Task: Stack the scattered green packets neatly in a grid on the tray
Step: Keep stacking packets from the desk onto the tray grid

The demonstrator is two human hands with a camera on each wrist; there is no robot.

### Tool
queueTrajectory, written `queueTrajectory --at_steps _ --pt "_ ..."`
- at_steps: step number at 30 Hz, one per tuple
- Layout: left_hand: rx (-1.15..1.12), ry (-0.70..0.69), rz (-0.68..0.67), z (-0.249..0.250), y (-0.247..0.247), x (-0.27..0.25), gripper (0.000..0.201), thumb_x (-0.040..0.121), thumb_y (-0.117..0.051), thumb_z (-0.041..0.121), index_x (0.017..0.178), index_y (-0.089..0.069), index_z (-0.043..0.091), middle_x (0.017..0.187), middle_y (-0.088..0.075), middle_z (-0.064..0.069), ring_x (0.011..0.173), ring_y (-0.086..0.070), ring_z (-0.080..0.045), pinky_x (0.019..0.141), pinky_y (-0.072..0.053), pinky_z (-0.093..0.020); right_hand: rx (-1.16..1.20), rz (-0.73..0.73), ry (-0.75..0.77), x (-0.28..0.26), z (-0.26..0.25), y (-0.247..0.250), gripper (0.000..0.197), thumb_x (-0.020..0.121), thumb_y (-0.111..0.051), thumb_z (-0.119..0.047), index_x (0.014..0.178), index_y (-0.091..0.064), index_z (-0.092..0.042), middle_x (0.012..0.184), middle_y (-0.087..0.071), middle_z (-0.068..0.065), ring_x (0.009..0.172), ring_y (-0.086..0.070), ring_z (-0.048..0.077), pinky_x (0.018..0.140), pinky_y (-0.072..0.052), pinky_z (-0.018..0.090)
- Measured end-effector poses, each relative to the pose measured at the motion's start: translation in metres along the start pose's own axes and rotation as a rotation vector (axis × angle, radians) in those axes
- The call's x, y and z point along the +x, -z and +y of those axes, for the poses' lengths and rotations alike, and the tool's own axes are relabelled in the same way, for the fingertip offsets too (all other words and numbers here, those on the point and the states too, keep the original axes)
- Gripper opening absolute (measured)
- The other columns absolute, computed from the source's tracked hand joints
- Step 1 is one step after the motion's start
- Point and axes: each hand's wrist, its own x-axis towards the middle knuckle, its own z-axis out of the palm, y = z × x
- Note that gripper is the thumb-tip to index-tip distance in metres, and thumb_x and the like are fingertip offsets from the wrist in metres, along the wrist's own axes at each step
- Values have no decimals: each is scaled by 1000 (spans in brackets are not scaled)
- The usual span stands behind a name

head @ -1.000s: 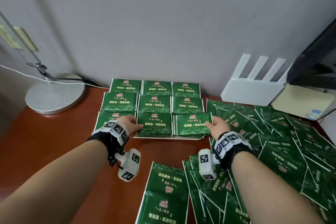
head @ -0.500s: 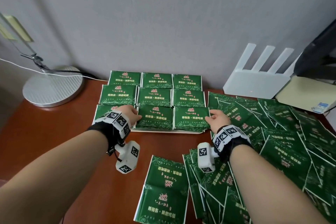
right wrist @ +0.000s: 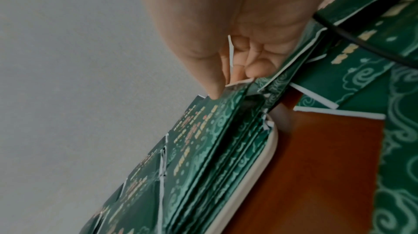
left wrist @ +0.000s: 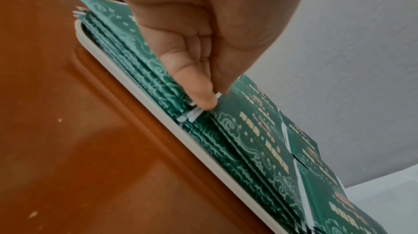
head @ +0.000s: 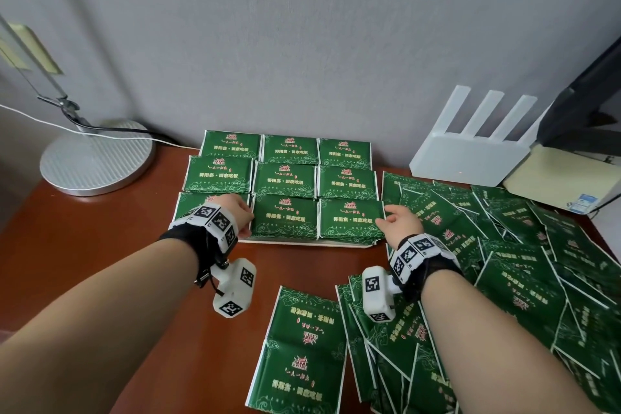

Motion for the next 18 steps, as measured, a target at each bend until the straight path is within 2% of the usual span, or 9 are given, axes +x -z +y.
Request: queueTrajectory --at_steps 3,4,7,9,11,14,16,18 --pt "12 -6 15 0 3 -9 7 92 -53 15 90 -57 10 65 -62 -6 57 -61 -17 69 -56 -33 -24 23 11 -11 -6 3 45 89 -57 -19 132 -47 -9 125 -55 14 114 -53 27 97 -40 31" --pt "56 -30 22 -1 6 -12 11 92 -53 16 99 -57 8 70 -64 -6 63 -62 -18 73 -56 -34 -36 26 20 -16 -9 6 46 89 -57 -20 133 -46 -10 129 -51 14 115 -52 27 99 -39 33" --pt "155 -110 43 0 14 -25 38 90 -55 24 125 -49 10 109 -63 -9 87 -64 -20 80 -55 -34 -51 34 58 -36 -23 18 51 88 -58 -23 135 -43 -12 137 -42 15 122 -47 28 105 -36 36" --pt "160 -163 50 2 20 -38 55 89 -57 30 138 -38 14 132 -50 -10 103 -59 -22 87 -52 -36 -47 55 106 -53 -34 30 53 88 -59 -23 136 -41 -11 139 -41 15 125 -43 28 108 -33 36" --pt "185 -222 61 3 24 -52 66 87 -58 37 143 -28 18 145 -36 -10 124 -46 -27 99 -45 -44 -54 94 163 -73 -45 44 54 88 -59 -25 137 -40 -11 139 -41 14 127 -41 27 108 -32 35" --pt "262 -303 41 5 26 -75 72 86 -55 44 146 -21 22 150 -25 -9 136 -31 -28 107 -34 -49 -35 129 215 -103 -56 64 55 88 -58 -26 138 -38 -13 139 -40 13 126 -42 26 107 -31 31" --pt "330 -365 18 5 22 -90 71 88 -52 45 147 -20 21 150 -24 -10 136 -30 -28 108 -33 -47 -11 143 233 -122 -59 75 57 88 -58 -27 139 -36 -14 139 -39 12 127 -41 25 107 -32 31" --pt "383 -417 -12 4 16 -104 67 90 -49 45 146 -23 20 150 -24 -11 135 -31 -28 108 -32 -46 34 151 239 -139 -57 84 58 88 -58 -28 139 -34 -14 140 -38 11 128 -40 23 107 -35 36"
